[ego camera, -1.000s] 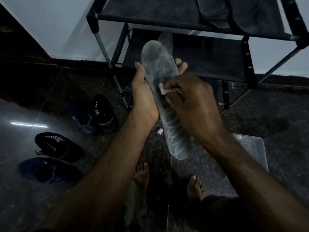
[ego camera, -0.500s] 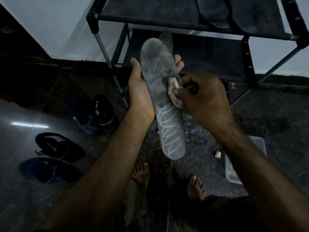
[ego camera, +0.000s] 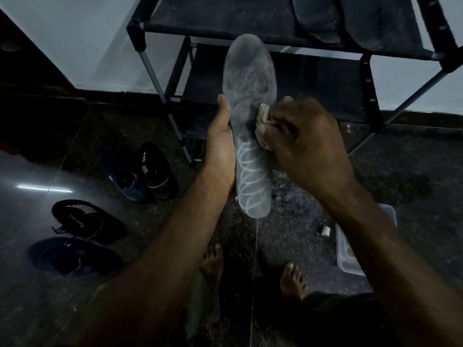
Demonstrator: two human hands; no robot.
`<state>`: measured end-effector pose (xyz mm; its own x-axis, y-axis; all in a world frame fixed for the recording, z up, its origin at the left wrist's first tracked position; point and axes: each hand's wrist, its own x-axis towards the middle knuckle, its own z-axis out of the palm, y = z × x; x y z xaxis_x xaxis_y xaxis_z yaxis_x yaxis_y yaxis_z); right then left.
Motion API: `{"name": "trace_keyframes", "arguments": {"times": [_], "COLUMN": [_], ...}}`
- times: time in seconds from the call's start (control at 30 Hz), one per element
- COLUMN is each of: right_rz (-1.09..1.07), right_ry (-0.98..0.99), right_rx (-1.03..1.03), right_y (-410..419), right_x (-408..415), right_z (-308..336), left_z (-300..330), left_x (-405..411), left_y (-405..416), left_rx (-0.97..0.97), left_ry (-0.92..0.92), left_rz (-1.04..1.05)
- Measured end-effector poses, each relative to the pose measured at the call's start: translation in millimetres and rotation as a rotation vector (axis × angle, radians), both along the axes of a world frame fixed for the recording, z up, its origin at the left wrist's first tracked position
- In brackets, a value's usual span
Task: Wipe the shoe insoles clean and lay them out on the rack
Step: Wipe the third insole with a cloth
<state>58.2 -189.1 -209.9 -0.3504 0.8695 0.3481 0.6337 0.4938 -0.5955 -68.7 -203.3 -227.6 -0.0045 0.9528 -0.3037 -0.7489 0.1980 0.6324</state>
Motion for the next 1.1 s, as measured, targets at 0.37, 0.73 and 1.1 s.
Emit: {"name": "trace_keyframes", "arguments": {"times": [0.37, 0.73, 1.1], "right_rz": [-0.047, 0.067, 0.213], "right_ry": [-0.012, -0.058, -0.087], "right_rx": [0.024, -0.109, -0.281], "right_y": [-1.0, -3.3, -3.0], "right_x": [-0.7, -2.3, 4.1], "right_z": [4.0, 12.3, 21.0], "left_z": [-1.4, -0.7, 5.3], "left_x": [3.6, -0.4, -0.9], "left_y": [-1.3, 0.1, -1.4], "left_rx": [0.013, 0.008, -0.032], "left_ry": [-0.038, -0.072, -0.155], "left_rz": [-0.032, -0.032, -0.028]}}
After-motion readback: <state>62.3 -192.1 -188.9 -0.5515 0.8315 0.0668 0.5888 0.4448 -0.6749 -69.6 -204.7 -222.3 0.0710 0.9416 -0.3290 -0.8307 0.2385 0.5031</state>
